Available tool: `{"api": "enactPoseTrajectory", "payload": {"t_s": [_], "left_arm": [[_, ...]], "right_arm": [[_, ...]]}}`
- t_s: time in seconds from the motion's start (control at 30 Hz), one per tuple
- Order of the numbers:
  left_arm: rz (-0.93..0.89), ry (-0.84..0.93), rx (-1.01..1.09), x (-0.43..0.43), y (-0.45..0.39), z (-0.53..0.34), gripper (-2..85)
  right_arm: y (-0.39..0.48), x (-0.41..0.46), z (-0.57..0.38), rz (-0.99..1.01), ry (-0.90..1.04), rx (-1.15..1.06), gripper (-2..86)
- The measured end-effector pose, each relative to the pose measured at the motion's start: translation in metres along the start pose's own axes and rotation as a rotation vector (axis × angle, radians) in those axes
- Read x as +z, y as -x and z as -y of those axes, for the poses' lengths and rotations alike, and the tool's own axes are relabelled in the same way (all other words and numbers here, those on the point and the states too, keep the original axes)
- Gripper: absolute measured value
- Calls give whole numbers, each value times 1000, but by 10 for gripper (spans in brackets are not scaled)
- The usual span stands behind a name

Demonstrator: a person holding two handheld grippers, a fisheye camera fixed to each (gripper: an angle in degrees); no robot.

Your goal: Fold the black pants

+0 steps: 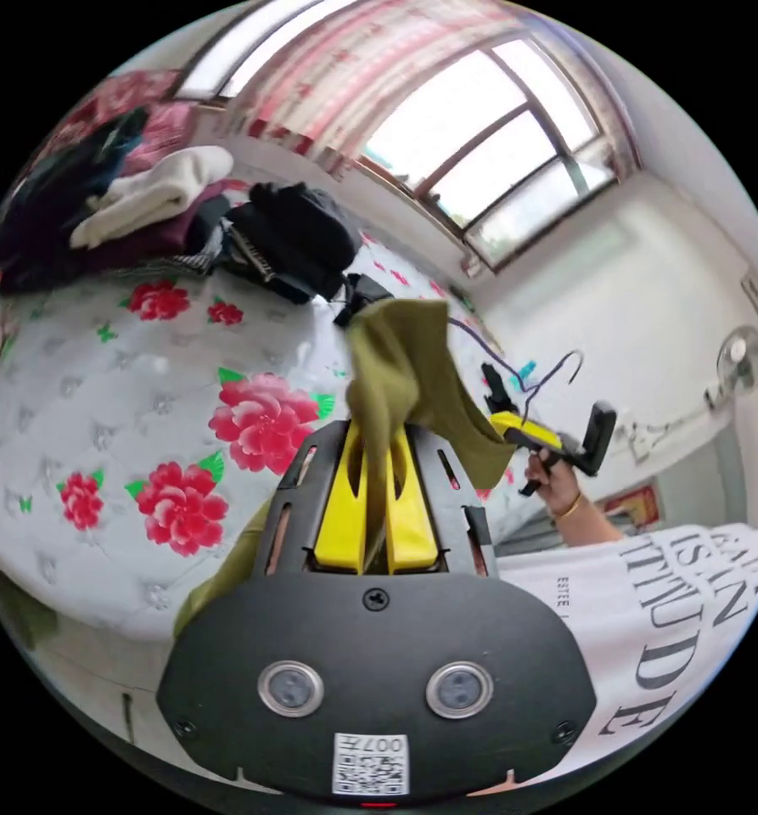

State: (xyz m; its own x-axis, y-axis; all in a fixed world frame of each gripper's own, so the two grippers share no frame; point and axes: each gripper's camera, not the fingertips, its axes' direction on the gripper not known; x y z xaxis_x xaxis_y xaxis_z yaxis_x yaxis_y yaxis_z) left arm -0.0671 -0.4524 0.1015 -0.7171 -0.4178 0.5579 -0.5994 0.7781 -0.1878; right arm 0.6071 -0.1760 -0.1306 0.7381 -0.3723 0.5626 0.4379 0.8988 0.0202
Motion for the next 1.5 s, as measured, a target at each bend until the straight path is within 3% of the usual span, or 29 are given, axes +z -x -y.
{"api": "enactPoseTrajectory", "payload": {"t_s": [0.17, 0.3, 0.4, 0.43, 0.5, 0.57, 0.67, 0.73, 0.87, 1.0, 1.07, 1.23, 1.33, 1.43, 1.5], "left_arm": [[6, 54, 126, -4, -22, 23, -7], [-15, 43, 48, -22, -2, 39, -7], [70, -16, -94, -41, 24, 50, -8], [44, -78, -181, -54, 45, 50, -9], [-128, -116, -292, -60, 74, 51, -9], [-119, -105, -322, -55, 74, 59, -9], [-145, -94, -417, -47, 88, 69, -9], [-103, -113, -561, -47, 116, 58, -9], [-64, -95, -554, -60, 130, 48, -9], [-7, -33, -432, -63, 108, 63, -9], [30, -8, -400, -58, 98, 71, -9], [83, 44, -372, -50, 81, 88, -8], [85, 35, -369, -53, 76, 86, -8], [54, 20, -402, -53, 77, 82, -8], [60, 20, -395, -53, 73, 81, -8]], "right_arm": [[28, 34, 33, -66, -6, -147, 27], [39, 43, 48, 82, 10, -261, 12], [30, 20, 53, 103, -127, -228, 2], [2, 1, 51, 179, -231, -117, 1], [-30, -6, 47, 245, -246, -26, 0], [-58, 10, 38, 398, -261, 80, -1], [-86, 27, 23, 471, -300, 222, -2], [-131, 19, -9, 537, -519, 462, -3], [-211, -5, -110, 369, -817, 911, -1], [-246, -43, -145, 23, -752, 1043, 9], [-278, -48, -171, -108, -612, 1169, 32], [-295, -45, -214, -215, -417, 1374, 89], [-276, -50, -206, -297, -393, 1296, 105], [-271, -45, -192, -225, -315, 1277, 112], [-256, -41, -159, -155, -314, 1141, 115]]}}
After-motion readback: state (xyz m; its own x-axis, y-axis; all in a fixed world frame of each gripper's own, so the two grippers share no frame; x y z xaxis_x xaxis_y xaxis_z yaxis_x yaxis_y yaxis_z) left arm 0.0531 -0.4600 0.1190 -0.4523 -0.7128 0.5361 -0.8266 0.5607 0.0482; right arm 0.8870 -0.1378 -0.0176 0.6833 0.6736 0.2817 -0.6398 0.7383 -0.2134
